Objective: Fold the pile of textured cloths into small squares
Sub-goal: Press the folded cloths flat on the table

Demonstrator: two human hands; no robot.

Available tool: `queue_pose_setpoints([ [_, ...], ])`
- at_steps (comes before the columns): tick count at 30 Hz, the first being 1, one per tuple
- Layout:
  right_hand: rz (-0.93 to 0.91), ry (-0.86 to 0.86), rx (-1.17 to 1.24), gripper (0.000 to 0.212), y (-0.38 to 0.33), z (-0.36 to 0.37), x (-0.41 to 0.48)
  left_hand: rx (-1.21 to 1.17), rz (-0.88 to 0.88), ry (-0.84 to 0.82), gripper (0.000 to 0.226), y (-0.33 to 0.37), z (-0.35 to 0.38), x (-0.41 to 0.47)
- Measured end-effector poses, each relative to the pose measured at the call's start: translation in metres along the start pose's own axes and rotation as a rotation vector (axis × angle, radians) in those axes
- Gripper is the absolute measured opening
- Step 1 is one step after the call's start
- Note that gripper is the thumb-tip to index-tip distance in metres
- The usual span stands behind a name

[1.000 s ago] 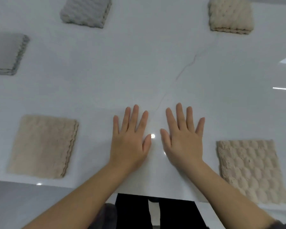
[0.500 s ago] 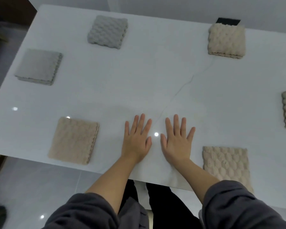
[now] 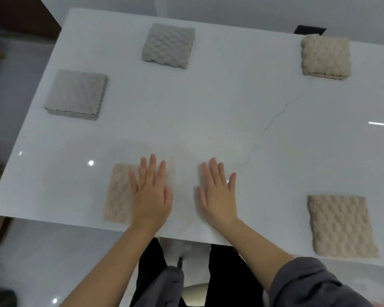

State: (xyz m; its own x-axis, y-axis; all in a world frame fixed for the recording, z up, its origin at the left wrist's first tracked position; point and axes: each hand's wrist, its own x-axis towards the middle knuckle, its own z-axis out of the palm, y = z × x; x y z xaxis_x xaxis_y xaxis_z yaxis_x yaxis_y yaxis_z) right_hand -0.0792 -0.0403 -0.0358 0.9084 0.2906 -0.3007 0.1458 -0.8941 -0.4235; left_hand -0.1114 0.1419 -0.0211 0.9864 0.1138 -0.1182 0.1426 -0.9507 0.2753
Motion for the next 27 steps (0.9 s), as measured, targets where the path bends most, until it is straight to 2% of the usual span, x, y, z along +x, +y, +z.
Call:
queue_pose_setpoints([
  [5,0.013,0.048,0.199,0.06,-0.087,0.039,-0.012,-0.025,0.032,-0.049,0.062,-0.089,-0.017,-0.019],
  [9,0.07,0.11,0.231,0.063,-0.13,0.068,-0.016,-0.049,0.063,-0.155,0.065,-0.131,-0.018,-0.026],
  [13,0.096,0.157,0.212,0.064,-0.145,0.078,-0.017,-0.097,0.12,-0.195,0.068,-0.14,-0.017,-0.02],
  [19,0.173,0.14,0.111,0.063,-0.152,0.089,-0.011,-0.078,0.177,-0.177,0.065,-0.138,-0.011,-0.007],
  [27,0.185,0.187,-0.044,0.057,-0.149,0.104,-0.004,-0.03,0.22,-0.129,0.06,-0.139,0.0,-0.004],
])
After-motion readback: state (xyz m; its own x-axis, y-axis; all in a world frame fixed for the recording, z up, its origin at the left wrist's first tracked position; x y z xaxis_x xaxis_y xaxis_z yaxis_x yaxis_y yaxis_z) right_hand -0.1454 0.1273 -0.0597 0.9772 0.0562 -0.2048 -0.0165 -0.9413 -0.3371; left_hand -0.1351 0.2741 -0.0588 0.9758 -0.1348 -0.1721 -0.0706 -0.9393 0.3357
